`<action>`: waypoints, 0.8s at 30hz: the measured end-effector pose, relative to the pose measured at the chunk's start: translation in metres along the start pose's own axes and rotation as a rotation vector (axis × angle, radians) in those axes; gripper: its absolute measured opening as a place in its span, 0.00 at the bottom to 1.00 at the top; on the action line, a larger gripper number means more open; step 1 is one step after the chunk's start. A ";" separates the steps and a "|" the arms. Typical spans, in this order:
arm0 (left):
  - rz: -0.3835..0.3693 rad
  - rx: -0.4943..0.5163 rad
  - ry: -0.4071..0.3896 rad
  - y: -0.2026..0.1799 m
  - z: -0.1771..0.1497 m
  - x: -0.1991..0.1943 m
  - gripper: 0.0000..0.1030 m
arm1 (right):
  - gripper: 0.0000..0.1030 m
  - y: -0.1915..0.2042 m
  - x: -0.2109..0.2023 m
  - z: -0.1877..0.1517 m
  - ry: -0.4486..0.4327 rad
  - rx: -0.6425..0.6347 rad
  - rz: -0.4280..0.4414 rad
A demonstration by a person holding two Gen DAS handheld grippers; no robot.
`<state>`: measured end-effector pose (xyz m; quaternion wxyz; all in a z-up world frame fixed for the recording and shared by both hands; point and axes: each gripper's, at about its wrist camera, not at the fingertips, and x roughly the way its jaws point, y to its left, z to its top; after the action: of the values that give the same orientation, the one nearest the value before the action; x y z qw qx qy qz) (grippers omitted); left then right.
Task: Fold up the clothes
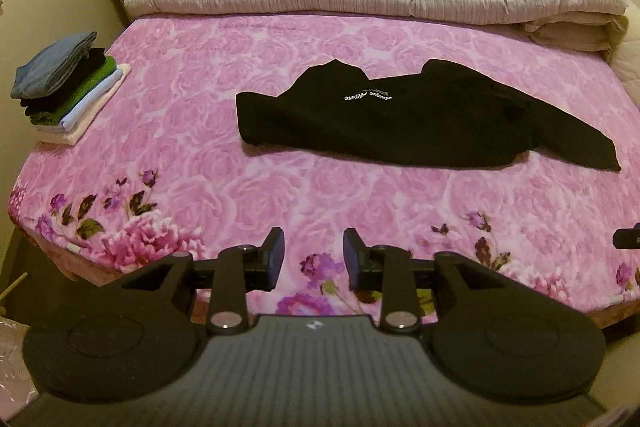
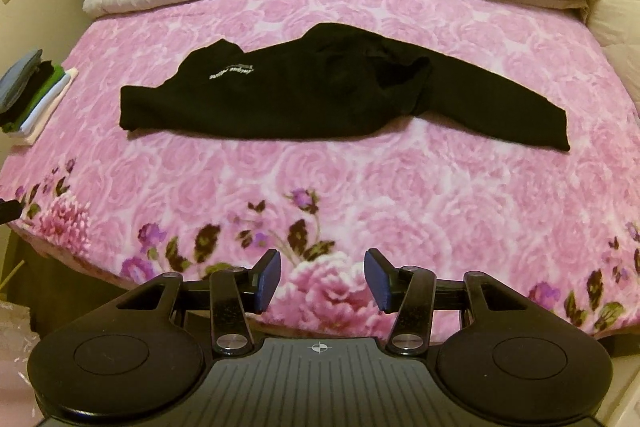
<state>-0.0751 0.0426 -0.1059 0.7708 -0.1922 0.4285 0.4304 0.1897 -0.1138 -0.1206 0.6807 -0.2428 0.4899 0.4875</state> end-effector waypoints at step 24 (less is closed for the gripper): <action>-0.163 0.036 0.179 0.153 0.146 0.198 0.31 | 0.49 0.040 0.103 0.086 0.055 0.326 -0.170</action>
<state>-0.0778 0.3236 -0.1762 0.7653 -0.2500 0.4861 0.3397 0.1955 0.0160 -0.1727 0.7360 -0.1831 0.5587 0.3356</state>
